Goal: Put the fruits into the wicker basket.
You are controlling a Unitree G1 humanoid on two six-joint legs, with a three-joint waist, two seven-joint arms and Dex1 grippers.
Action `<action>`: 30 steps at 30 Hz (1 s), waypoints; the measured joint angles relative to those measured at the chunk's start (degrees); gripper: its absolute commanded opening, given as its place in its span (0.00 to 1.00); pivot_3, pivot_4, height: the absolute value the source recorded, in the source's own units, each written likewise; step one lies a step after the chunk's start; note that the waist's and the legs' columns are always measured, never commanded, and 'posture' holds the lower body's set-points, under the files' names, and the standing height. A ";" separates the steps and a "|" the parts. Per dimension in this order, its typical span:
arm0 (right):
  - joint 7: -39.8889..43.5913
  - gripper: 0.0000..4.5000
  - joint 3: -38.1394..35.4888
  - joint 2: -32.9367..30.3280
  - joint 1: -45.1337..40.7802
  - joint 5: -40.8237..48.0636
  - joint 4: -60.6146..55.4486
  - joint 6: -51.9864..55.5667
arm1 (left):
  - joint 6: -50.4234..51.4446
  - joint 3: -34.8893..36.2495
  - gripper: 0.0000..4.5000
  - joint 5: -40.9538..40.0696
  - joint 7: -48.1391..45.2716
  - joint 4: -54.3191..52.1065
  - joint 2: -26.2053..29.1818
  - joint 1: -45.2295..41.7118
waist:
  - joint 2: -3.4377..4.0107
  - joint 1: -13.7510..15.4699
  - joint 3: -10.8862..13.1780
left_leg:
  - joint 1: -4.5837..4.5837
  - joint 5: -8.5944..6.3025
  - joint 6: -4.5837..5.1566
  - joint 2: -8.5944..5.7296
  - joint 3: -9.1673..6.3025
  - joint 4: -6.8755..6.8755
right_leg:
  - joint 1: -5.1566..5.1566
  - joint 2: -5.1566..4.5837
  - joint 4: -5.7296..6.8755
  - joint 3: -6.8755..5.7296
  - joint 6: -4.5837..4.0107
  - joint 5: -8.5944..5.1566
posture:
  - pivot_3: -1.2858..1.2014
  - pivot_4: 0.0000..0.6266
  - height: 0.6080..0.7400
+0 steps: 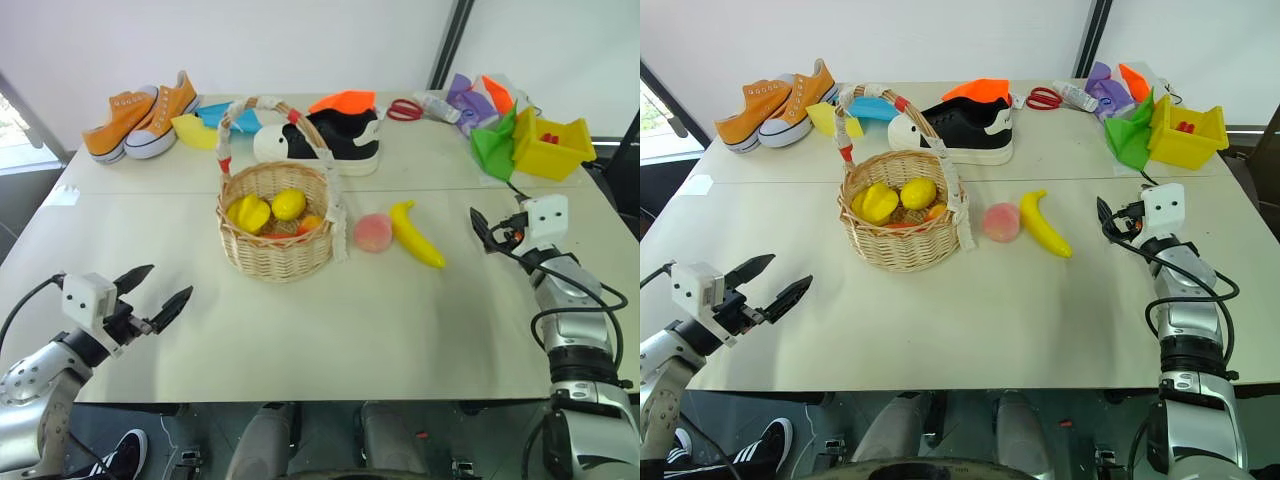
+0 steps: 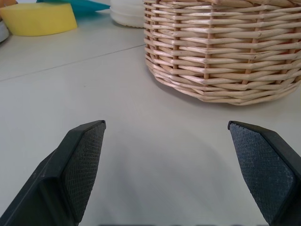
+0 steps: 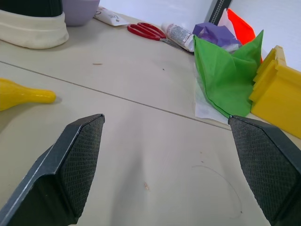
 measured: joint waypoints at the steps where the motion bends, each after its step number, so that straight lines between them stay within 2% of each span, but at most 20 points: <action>1: 0.00 0.98 0.00 0.00 0.02 0.00 0.00 0.00 | -0.17 0.00 1.00 0.00 -0.04 0.01 0.00 -0.06 | 0.00 0.01 0.00 | 0.00 0.00 0.00 0.00 0.00 0.00 | 0.00 0.00 0.00 0.00 0.00 0.00 | 0.52 0.24 1.00; 9: 0.02 0.98 0.15 0.01 0.65 -0.08 -0.02 0.01 | -0.14 0.18 1.00 -0.38 1.84 0.98 -0.21 -2.96 | 0.00 -0.08 0.00 | 0.00 0.00 0.01 0.00 0.00 0.00 | 0.00 0.00 0.00 0.00 0.01 0.00 | 0.52 0.24 1.00; 24: 1.06 0.98 0.74 0.02 0.94 -0.59 -0.58 -0.66 | -0.29 0.39 1.00 -0.37 -0.17 2.05 0.53 -2.82 | 0.00 0.00 0.00 | 0.00 0.00 0.01 0.00 0.00 0.00 | 0.00 0.00 -0.01 0.00 0.00 0.00 | 0.52 0.24 1.00; 30: 1.09 0.98 0.99 0.03 0.95 -0.82 -0.58 -0.87 | -4.61 0.59 1.00 -0.30 -2.06 2.00 0.38 -3.00 | 0.00 -0.02 0.00 | 0.00 -0.04 -0.06 0.00 0.00 -0.01 | 0.00 0.00 -0.02 0.00 -0.01 -0.01 | 0.52 0.24 1.00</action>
